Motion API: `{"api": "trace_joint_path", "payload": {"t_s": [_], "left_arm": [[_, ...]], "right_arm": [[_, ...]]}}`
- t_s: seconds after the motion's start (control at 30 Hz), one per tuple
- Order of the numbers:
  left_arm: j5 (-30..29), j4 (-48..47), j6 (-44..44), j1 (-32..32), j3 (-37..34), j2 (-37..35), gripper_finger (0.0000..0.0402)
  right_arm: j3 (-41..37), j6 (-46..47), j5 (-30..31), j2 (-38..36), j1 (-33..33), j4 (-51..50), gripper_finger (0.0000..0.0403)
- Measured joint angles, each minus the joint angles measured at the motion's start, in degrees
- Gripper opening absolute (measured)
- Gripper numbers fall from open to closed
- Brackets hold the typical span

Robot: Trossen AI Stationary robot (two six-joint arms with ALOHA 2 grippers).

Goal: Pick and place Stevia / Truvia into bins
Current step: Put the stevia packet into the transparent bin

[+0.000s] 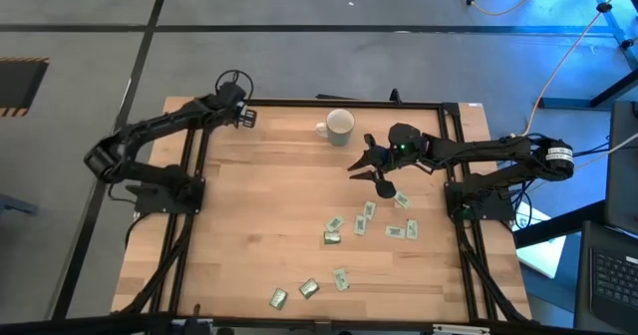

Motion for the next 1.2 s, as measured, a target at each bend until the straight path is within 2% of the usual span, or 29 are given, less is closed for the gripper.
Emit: {"api": "trace_joint_path", "payload": {"t_s": [0.33,0.47,0.63,0.73,0.97,1.07,1.2], "left_arm": [[-0.04,0.13,-0.03,3.0,0.0,9.57,0.0004],[-0.08,0.76,3.32,3.64,0.0,10.98,0.0006],[2.21,1.72,6.56,3.6,0.02,10.99,0.0034],[1.61,2.24,7.35,3.6,0.02,10.93,0.0058],[-0.39,4.42,9.78,2.69,0.02,5.33,0.0089],[2.33,5.73,11.14,0.44,0.02,0.27,0.009],[9.88,7.94,16.46,-4.71,0.02,-6.55,0.0085]], "right_arm": [[0.0,0.0,-0.02,0.0,0.0,-0.04,0.011],[0.0,0.0,-0.02,0.0,0.0,-0.07,0.011],[0.0,0.0,-0.02,0.0,-0.01,-0.06,0.011],[0.0,0.0,-0.02,0.0,0.0,-0.07,0.011],[0.0,0.01,-0.02,0.0,-0.01,-0.07,0.011],[0.0,0.0,-0.02,0.0,-0.01,-0.04,0.011],[0.0,0.02,-0.02,0.0,0.0,-0.03,0.011]]}}
